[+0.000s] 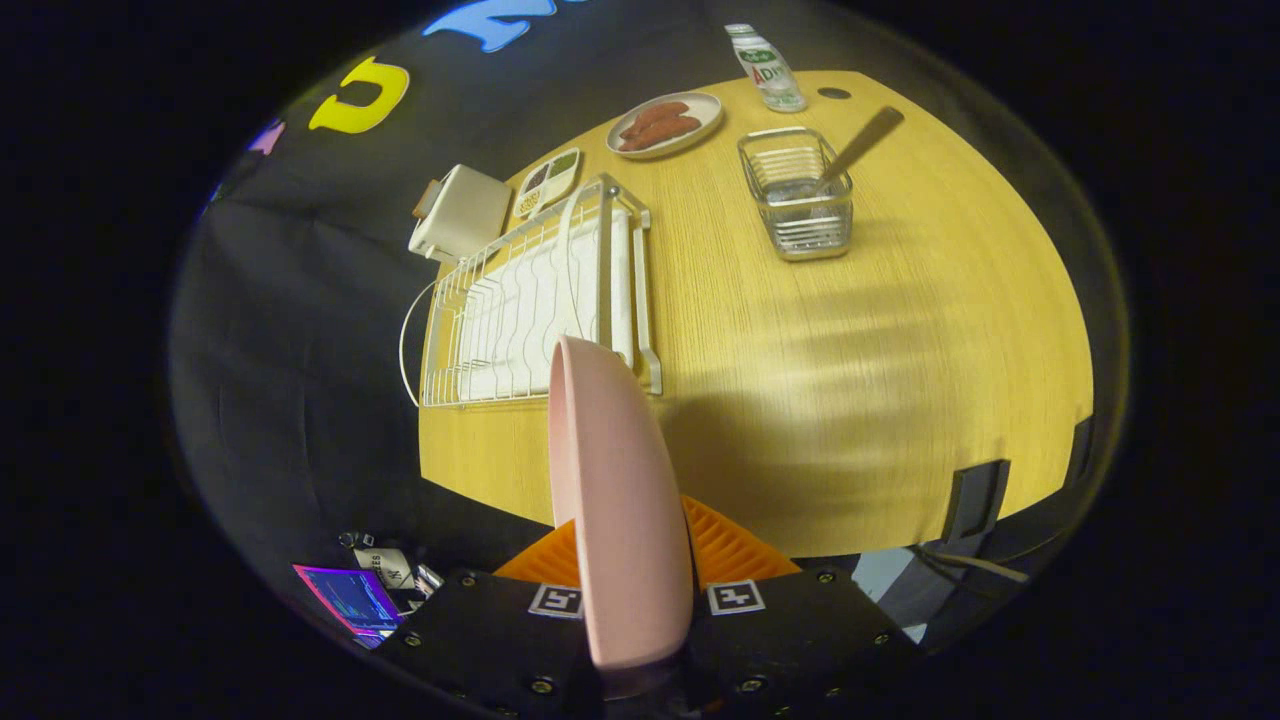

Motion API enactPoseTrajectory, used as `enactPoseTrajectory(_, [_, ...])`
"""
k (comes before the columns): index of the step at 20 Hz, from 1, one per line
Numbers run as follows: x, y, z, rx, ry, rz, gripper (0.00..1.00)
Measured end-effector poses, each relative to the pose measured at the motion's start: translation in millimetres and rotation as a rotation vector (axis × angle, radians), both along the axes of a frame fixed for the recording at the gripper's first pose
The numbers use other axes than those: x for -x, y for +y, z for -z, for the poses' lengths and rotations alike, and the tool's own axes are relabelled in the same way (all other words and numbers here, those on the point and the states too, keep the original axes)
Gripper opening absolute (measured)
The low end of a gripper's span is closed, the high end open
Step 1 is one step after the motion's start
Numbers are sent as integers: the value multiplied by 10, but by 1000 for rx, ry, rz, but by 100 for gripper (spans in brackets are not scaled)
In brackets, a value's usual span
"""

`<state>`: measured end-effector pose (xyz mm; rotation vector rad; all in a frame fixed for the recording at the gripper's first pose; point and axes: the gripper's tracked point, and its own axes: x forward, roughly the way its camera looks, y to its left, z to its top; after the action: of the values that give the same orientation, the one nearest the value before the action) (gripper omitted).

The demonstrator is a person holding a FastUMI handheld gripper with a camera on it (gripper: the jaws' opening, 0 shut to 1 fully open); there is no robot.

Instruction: Take the plate from the dish rack, then take the spoon from the basket and place it into the plate.

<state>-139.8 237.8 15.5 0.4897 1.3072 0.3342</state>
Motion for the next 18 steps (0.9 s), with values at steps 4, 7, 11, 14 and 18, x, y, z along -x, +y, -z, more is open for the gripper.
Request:
enactPoseTrajectory(4, [93, 72, 323, -43, 30, 5, 29])
enactPoseTrajectory(7, [112, 173, 526, -72, 47, -6, 29])
enactPoseTrajectory(11, [136, 359, 707, -122, 66, -14, 29])
enactPoseTrajectory(14, [149, 434, 873, -126, 87, -9, 29])
enactPoseTrajectory(18, [150, 570, 928, -165, 79, -9, 29])
